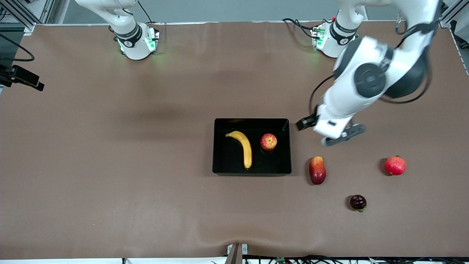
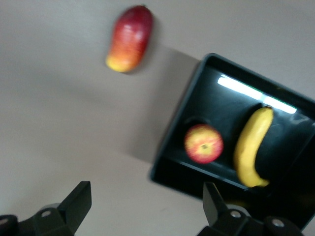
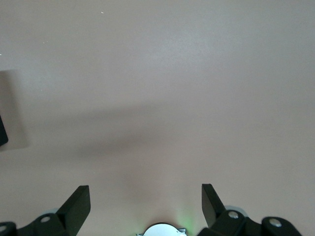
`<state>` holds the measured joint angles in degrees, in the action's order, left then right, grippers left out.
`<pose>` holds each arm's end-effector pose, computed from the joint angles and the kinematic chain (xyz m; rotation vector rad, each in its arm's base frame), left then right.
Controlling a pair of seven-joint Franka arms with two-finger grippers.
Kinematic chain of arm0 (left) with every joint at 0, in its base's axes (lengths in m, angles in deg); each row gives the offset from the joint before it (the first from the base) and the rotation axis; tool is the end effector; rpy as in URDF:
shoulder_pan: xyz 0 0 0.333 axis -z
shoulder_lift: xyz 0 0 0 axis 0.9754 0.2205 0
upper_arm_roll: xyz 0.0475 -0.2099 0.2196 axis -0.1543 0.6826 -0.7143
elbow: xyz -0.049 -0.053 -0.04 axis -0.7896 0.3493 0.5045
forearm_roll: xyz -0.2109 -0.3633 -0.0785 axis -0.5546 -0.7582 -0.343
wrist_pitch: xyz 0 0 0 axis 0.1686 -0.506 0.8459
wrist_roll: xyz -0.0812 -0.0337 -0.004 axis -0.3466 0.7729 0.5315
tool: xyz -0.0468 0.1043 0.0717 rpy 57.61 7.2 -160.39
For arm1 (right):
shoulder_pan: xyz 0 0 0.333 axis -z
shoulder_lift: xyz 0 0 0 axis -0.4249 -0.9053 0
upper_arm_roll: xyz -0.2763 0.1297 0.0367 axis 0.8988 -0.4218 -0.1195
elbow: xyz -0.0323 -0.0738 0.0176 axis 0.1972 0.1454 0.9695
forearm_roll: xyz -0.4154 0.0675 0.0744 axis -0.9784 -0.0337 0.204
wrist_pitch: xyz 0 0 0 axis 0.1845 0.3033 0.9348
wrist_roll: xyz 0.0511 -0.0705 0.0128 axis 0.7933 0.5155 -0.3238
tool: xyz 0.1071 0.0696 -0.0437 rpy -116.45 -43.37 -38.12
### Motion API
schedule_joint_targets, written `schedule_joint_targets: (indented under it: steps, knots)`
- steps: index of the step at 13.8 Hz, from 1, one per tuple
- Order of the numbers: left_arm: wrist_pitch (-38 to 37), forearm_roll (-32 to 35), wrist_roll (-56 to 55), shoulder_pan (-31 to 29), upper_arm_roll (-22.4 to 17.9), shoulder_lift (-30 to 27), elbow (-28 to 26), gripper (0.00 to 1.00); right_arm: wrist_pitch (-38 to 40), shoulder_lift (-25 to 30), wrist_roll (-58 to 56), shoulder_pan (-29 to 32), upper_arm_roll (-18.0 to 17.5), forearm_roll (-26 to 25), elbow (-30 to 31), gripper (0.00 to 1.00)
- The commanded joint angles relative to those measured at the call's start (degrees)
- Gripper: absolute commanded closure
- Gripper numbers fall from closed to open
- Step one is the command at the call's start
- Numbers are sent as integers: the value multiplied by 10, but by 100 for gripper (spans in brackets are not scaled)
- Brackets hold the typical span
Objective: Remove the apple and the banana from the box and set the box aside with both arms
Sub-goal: 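Reach the left gripper into the black box and grasp the yellow-red apple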
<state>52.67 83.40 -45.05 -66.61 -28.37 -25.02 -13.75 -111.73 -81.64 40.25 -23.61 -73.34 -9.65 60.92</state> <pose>0.6011 -0.3065 0.3803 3.0416 0.6136 -0.1818 0.5595 -0.0578 0.6066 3.1282 -0.2282 -0.1538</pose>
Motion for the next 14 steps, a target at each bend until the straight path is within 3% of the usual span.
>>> schedule_joint_targets:
  steps: [1, 6, 14]
  knots:
    - [62, 12, -38, 28, -3, 58, 14, 0, 7, 2, 2, 2, -3, 3, 2, 0]
    - [146, 70, -119, 75, -3, 149, 14, 0, 7, 2, 2, 1, -3, 3, 0, 0]
    - [189, 116, -148, 96, -3, 222, 11, 0, 7, 1, 2, 2, -3, 3, 1, 0]
